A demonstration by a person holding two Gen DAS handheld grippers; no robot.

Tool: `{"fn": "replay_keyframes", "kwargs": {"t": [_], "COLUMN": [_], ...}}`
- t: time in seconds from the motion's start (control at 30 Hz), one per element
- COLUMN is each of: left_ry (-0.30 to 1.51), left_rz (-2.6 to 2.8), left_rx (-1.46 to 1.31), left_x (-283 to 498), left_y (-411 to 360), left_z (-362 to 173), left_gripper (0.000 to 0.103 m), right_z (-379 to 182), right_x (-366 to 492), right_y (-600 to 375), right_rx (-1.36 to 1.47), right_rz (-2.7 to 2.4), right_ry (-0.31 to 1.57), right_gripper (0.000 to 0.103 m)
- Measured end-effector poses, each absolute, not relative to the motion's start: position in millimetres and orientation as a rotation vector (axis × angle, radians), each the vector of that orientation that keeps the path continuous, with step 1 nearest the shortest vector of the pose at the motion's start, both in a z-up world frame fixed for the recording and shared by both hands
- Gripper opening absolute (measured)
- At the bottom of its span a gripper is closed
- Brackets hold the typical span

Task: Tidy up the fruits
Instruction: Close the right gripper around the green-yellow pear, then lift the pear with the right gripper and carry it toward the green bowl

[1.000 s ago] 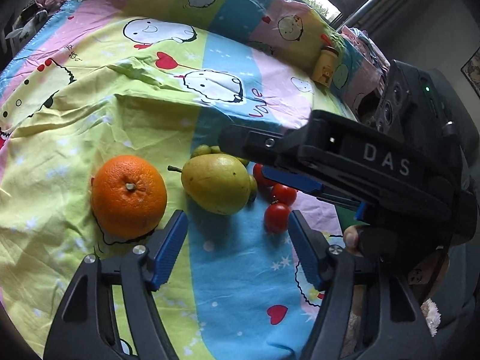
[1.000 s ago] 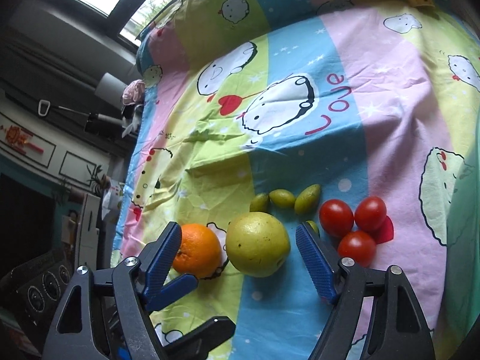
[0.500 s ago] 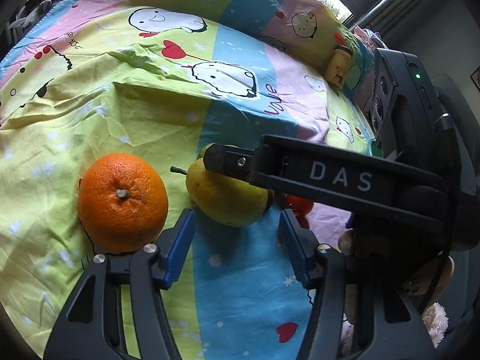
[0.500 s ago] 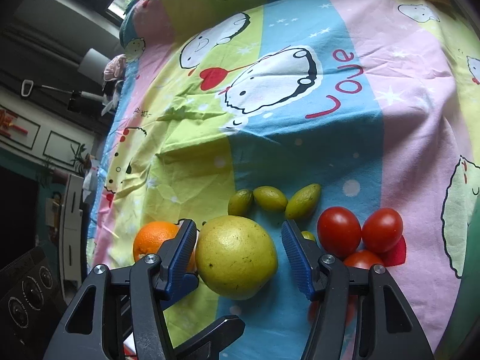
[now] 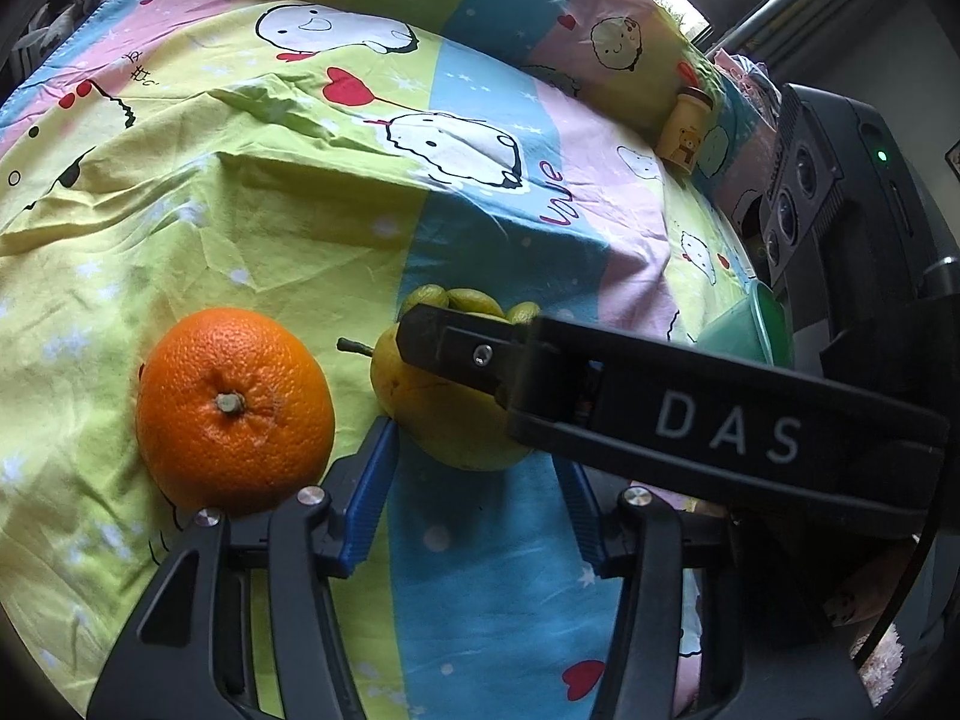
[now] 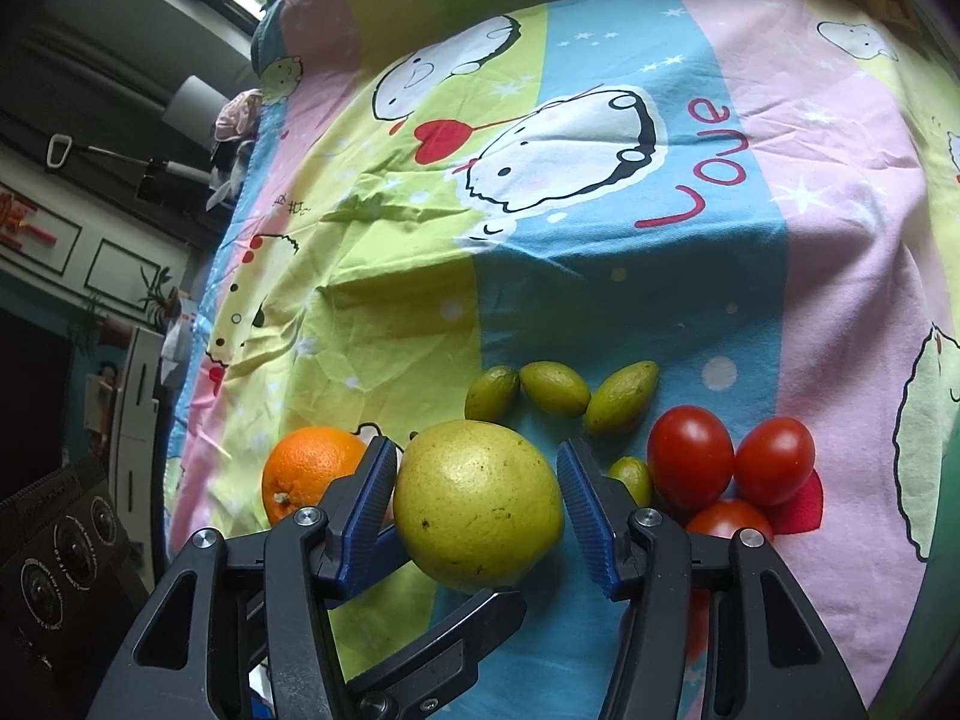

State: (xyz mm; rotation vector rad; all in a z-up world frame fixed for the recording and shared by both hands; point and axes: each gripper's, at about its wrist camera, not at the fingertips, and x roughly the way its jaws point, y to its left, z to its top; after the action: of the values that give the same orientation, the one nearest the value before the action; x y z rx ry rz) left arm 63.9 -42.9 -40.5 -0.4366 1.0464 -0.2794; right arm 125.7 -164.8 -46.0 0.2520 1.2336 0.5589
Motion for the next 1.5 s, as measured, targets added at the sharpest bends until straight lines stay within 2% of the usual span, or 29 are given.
{"fn": "replay_keyframes", "kwargs": {"t": [0.6, 1.5], "left_ry": [1.036, 0.935], "left_rz": [-0.287, -0.332], "left_rx": [-0.400, -0.411], "left_x": [61.2, 42.3], "left_y": [-44.8, -39.7], "left_z": [-38.1, -6.6], "left_gripper": [0.051, 0.051], "right_z": [-44.1, -9.8], "right_x": [121.7, 94.2], "right_y": [-168.1, -175.2], "right_rx": [0.263, 0.270], "right_rz": [0.560, 0.580], "right_ry": [1.217, 1.078], "right_gripper": [0.058, 0.058]}}
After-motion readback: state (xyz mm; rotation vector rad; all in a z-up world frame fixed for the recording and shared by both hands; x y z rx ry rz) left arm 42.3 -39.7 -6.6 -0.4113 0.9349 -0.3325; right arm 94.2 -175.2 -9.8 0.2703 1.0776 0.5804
